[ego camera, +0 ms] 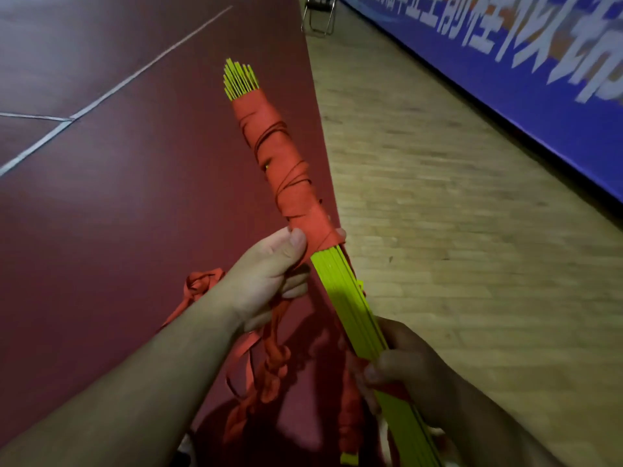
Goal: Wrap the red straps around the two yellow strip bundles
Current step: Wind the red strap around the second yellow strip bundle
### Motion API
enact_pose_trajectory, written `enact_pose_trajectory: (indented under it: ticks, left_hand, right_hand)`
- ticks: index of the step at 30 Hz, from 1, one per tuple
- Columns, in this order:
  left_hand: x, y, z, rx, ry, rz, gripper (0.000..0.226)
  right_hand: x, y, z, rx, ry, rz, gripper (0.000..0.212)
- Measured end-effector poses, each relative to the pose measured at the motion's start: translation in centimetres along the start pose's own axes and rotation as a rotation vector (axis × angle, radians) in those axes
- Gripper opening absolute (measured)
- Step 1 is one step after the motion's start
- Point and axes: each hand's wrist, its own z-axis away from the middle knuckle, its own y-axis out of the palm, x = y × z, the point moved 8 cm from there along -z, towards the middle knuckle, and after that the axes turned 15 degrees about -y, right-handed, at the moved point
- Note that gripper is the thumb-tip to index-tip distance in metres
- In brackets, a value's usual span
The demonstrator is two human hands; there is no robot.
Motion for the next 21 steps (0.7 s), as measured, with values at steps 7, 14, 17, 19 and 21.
enact_pose_trajectory:
  ticks: [7,14,17,19,21]
  left_hand:
    - [1.0,-2.2,-1.7,-0.284,0.005,-0.025,0.050]
    - [0.7,-3.1,-2.1,-0.479,0.015,-0.344,0.086]
    - [0.0,-2.4,-2.1,-0.317,0.014,-0.415,0.066]
    - [0.0,-2.6,-2.1,-0.259,-0.004,-0.418,0.062]
    - [0.2,-2.2,-1.9,-0.208,-0.031,-0.348,0.031]
  right_hand:
    - [-0.5,-0.8,-0.7,0.029,0.065,0.029,0.059]
    - [-1.4,-2.4,-1.5,-0.290,-0.074,0.743,0.075]
    - [-1.2,-3.5,-1.4,-0.311,-0.058,0.708,0.059]
    - [-0.8,-4.0,-1.4,-0.306,-0.042,0.677,0.047]
    - [-0.7,-3.6,-1.4,-0.261,-0.051,0.567,0.035]
